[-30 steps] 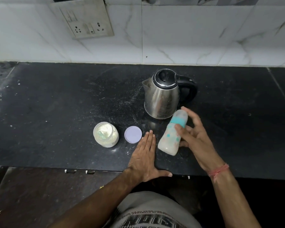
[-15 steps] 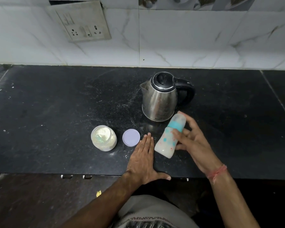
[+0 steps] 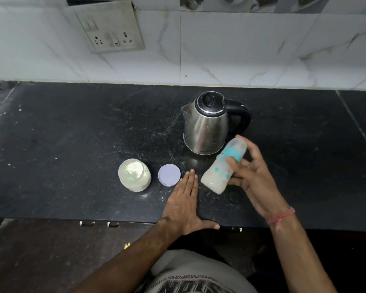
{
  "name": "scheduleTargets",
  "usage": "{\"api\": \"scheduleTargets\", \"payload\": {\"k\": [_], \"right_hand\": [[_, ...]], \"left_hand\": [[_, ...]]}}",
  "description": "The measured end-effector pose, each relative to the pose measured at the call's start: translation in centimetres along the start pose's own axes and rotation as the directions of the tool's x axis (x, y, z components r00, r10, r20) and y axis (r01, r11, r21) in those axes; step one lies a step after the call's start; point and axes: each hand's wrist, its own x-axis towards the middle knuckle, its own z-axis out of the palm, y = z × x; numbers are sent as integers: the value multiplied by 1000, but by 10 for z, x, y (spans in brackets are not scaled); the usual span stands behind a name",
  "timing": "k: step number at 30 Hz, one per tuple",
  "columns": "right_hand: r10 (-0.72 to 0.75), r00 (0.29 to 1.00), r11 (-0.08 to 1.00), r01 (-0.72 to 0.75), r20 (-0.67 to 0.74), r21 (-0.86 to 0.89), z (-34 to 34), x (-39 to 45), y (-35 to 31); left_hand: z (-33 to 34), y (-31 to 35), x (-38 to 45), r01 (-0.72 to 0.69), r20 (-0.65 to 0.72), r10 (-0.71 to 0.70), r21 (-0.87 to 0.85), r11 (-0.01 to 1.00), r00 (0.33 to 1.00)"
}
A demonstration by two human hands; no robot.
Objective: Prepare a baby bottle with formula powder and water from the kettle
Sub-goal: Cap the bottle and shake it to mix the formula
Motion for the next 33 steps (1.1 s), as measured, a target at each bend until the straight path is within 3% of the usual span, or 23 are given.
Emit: {"api": "scheduleTargets", "payload": {"k": [2, 6, 9, 12, 16, 20, 23, 27, 30, 33], "right_hand": [[15, 998, 997, -10, -65, 77, -3, 0, 5], [91, 986, 993, -79, 139, -93, -6, -3, 4], [74, 996, 997, -75, 49, 13, -13, -1, 0], [68, 979, 991, -44, 190, -127, -16, 0, -11], [-4, 1000, 1000, 5, 24, -15, -20, 2, -13], [1, 981, 997, 14, 193, -79, -17, -4, -9], [6, 998, 998, -10, 66, 66, -11, -3, 3], [54, 974, 998, -47, 221, -35, 3, -6, 7], [33, 998, 994, -38, 49, 102, 1, -1, 8], [71, 982, 997, -77, 177, 25, -3, 0, 5]], "left_hand": [[-1, 1, 1, 5, -2, -5, 2, 1000, 1000], [1, 1, 1, -7, -6, 7, 13, 1000, 1000], [-1, 1, 0, 11, -6, -11, -4, 1000, 1000], [-2, 2, -1, 4, 2, -4, 4, 1000, 1000], [-4, 3, -1, 11, 7, -11, 14, 1000, 1000], [-2, 3, -2, 9, 4, -9, 23, 1000, 1000], [-3, 2, 0, 11, -12, -11, 19, 1000, 1000], [1, 0, -2, -38, -39, 39, 14, 999, 999], [2, -1, 1, -4, -32, 5, 12, 1000, 999], [3, 0, 0, -8, -22, 8, 10, 1000, 1000]]}}
